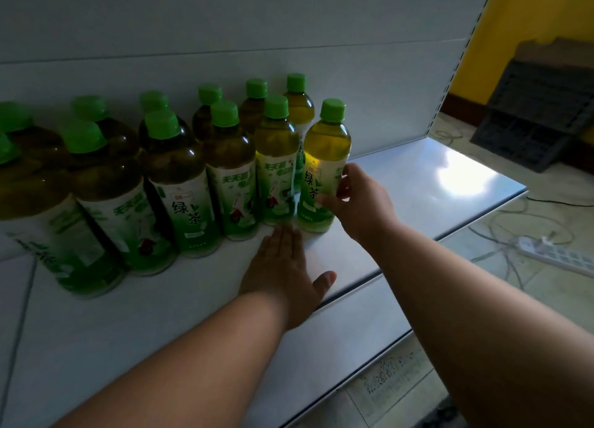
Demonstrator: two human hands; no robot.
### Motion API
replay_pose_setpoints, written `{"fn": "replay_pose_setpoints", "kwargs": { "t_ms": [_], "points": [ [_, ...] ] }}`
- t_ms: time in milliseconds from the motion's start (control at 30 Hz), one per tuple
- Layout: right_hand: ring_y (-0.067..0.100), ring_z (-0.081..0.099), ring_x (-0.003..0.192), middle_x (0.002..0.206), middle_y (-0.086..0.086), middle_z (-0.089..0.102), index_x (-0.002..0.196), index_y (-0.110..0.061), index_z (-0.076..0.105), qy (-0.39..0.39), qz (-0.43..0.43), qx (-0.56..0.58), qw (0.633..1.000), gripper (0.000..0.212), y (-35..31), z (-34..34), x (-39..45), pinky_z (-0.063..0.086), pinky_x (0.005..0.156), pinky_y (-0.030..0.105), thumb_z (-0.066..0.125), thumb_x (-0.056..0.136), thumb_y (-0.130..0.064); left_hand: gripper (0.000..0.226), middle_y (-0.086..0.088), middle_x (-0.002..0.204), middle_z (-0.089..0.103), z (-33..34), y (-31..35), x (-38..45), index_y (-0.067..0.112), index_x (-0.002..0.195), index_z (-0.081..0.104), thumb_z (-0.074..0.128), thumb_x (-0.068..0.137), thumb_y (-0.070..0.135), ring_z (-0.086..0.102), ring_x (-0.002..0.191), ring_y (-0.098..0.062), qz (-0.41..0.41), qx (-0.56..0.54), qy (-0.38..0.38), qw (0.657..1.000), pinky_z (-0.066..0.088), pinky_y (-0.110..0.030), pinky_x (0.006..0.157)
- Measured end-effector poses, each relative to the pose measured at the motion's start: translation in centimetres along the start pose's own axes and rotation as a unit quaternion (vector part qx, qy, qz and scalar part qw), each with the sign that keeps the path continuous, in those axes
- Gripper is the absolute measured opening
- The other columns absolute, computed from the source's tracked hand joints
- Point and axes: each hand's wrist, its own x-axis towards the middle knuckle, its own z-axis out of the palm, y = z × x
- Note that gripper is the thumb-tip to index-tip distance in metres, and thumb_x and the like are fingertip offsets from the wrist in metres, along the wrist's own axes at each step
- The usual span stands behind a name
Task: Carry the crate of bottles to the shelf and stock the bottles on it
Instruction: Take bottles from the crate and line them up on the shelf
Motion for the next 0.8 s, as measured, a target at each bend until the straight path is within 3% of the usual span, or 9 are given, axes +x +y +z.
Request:
{"fn": "replay_pose_setpoints", "kwargs": {
  "t_ms": [500,600,700,800],
  "points": [
    [0.026,0.063,0.106,0.119,0.005,0.065,0.131,-0.018,0.051,-0.011,-0.014,-0.017,1.000,0.056,0.1,1.9,3.9,0.050,0.081,0.036,0.076,0.083,-0.033,0.090,-0.011,0.163,-0.021,0.0,0.0,0.3,0.008,0.153,-0.016,0.018,0.096,0.068,-0.018,0.150,-0.021,-0.009,0.010,-0.022,1.000,-0.011,-0.033,0.120],
    [0.026,0.058,0.115,0.130,0.007,0.058,0.140,-0.014,0.040,-0.004,-0.009,-0.006,1.000,0.067,-0.2,1.6,1.2,0.049,0.089,0.037,0.076,0.085,-0.031,0.089,-0.007,0.166,-0.007,-0.9,-0.2,-0.4,0.011,0.157,-0.007,0.028,0.096,0.065,-0.004,0.152,-0.019,-0.014,-0.036,-0.005,0.999,-0.003,-0.031,0.119],
    [0.026,0.057,0.115,0.127,0.008,0.057,0.130,-0.012,0.046,0.003,-0.040,-0.018,0.999,0.055,-0.9,1.1,-2.4,0.049,0.089,0.037,0.074,0.086,-0.031,0.086,-0.004,0.166,0.011,-2.3,-1.0,-3.2,0.015,0.158,0.005,0.039,0.095,0.063,0.012,0.150,-0.022,-0.041,-0.064,0.041,0.996,0.010,-0.033,0.119],
    [0.026,0.059,0.110,0.121,0.007,0.059,0.124,-0.013,0.050,-0.042,-0.076,-0.031,0.996,0.048,-3.1,0.9,-5.5,0.051,0.085,0.035,0.073,0.086,-0.032,0.085,-0.001,0.165,0.013,-3.7,-3.2,-7.4,0.018,0.158,0.010,0.043,0.094,0.063,0.015,0.149,-0.022,-0.084,-0.085,0.071,0.990,0.015,-0.035,0.119]
  ]
}}
